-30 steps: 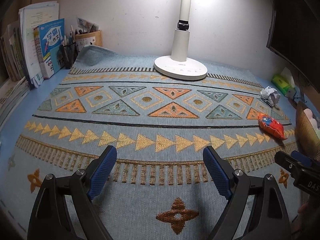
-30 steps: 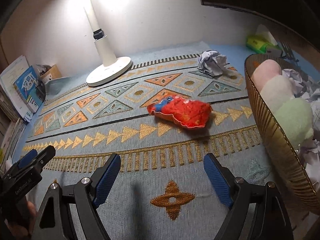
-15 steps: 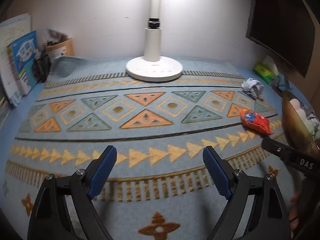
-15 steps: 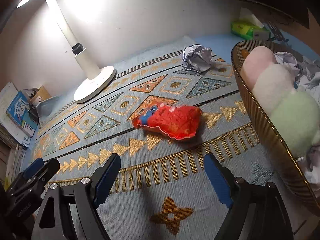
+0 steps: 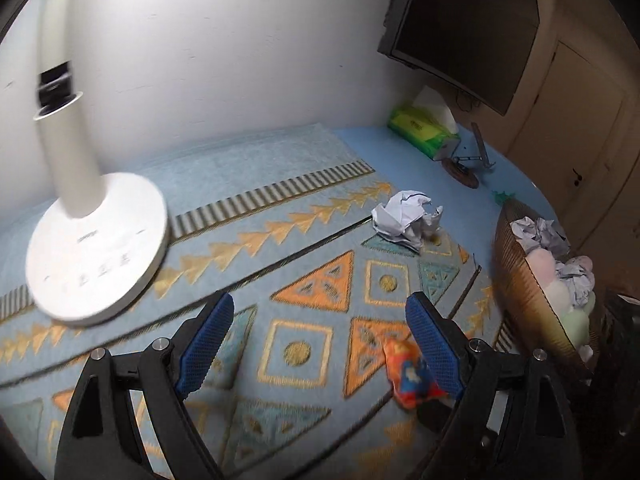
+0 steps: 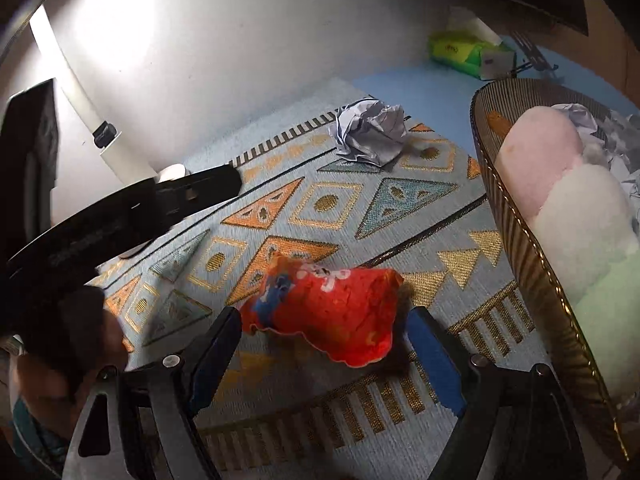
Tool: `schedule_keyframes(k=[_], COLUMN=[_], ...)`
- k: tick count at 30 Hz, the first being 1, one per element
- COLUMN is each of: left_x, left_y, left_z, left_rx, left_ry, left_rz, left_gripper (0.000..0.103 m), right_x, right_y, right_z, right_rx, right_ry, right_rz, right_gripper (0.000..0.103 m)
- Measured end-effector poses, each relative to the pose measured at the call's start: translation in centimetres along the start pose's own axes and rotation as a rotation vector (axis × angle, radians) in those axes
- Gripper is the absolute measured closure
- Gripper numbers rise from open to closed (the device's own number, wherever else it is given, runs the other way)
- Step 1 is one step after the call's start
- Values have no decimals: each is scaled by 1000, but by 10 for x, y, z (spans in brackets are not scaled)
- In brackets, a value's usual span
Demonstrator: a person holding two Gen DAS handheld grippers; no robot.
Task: Organize objects
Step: 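Grasp the last paper ball with the left tool while the right tool grasps the red plush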
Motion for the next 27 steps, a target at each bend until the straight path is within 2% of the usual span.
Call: schedule_keyframes(k=[2, 4, 8, 9, 13, 14, 16, 18, 19, 20, 21, 27], left_x=[21, 41, 61, 68, 88, 91, 94, 95, 94, 90, 85, 54], left_y=[-12, -26, -62, -68, -82, -85, -87, -85, -83, -81, -79, -56], left_z=[14, 25, 39, 42, 49, 50, 48, 46, 46, 46, 46, 40], left_rx=[39, 72, 214, 236, 250, 253, 260, 257, 249, 242, 237, 168], left_ry=[14, 34, -2, 10, 55, 60, 83, 99, 94, 80, 64, 15], left_rz=[-52, -90, -100, -106, -145, -157, -169, -173, -168, -168, -167, -118], left_gripper=[16, 16, 16, 16, 18, 23, 62, 78, 81, 84, 89, 91], right_x=[5, 6, 4, 4, 5, 5, 7, 8, 8, 8, 8, 7], right_y=[7, 11, 8, 7, 9, 11, 14, 17, 17, 17, 18, 19], right_z=[0, 0, 0, 0, 0, 0, 0, 0, 0, -1, 0, -2], right_rx=[-57, -72, -46, -44, -52, -62, -76, -84, -85, -85, -87, -88], right_ry=[0, -3, -16, -19, -11, -3, 5, 6, 4, 4, 3, -3], right_rz=[-46, -46, -23, -23, -35, -43, -53, -53, -56, -65, -67, -67], right_gripper=[19, 18, 17, 17, 17, 17, 17, 20, 22, 30, 32, 40])
Point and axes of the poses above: each gripper's, at about its wrist camera, not at the fingertips, and x roughly the way its jaws point, y to its left, z to its top, the point moved 2 cm from there along x, roughly the way its jaws point, and after that the axes turned 5 degrees about z, right-handed, at the moved point
